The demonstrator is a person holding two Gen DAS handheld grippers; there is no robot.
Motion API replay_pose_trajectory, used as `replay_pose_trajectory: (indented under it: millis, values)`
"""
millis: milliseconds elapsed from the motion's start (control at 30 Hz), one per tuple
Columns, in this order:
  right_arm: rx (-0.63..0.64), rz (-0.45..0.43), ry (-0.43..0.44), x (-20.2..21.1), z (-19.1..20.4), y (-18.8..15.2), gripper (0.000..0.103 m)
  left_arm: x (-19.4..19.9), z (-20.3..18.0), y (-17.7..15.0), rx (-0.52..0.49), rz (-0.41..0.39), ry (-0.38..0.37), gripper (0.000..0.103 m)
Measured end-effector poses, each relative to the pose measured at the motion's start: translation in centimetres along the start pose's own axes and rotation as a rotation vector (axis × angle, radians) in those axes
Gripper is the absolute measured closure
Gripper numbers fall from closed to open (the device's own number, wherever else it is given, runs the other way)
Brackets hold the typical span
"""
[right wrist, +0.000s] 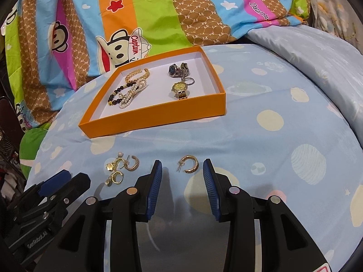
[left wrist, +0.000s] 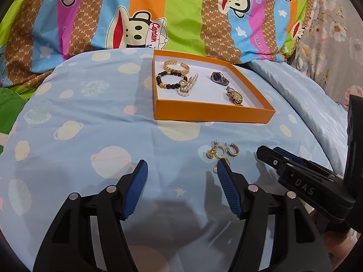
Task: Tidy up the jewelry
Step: 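Grasp a gold hoop earring with the right tool, then grasp the other gold hoop earring with the left tool while the right tool holds its hoop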
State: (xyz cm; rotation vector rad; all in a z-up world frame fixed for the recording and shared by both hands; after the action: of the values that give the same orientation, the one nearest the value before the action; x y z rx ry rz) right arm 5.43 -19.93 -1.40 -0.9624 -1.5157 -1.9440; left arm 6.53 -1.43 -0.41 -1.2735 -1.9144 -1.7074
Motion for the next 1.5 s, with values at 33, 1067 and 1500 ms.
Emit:
replay_pose_trajectory:
  millis: [33,1067,1500]
  values:
    - [-0.001,0.001,-0.006,-0.1,0.0,0.1,0.069,0.0,0.0,0.0,0.002,0.001,0.000,0.042]
    - [-0.024,-0.042,0.000,3.1,-3.3,-2.0,0.086,-1.3,-4.5,0.0,-0.090,0.012,-0.046,0.045]
    - [-0.062,-0.065,0.011,3.5,-5.1,-1.9,0.086,-3.8,-5.9,1.2,-0.079,0.040,-0.102,0.071]
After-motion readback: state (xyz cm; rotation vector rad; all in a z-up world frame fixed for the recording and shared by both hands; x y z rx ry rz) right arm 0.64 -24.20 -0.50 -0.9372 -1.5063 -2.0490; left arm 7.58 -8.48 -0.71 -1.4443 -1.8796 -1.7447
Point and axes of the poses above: each gripper's, at about its wrist camera, not at the fingertips, and x roughly against the way its jaws point, z to its left, y to its top, the point moved 1 cm from there along -x, roughly the way its jaws point, and after that the axes turned 4 degrees about -y, right-handed, at the moved point
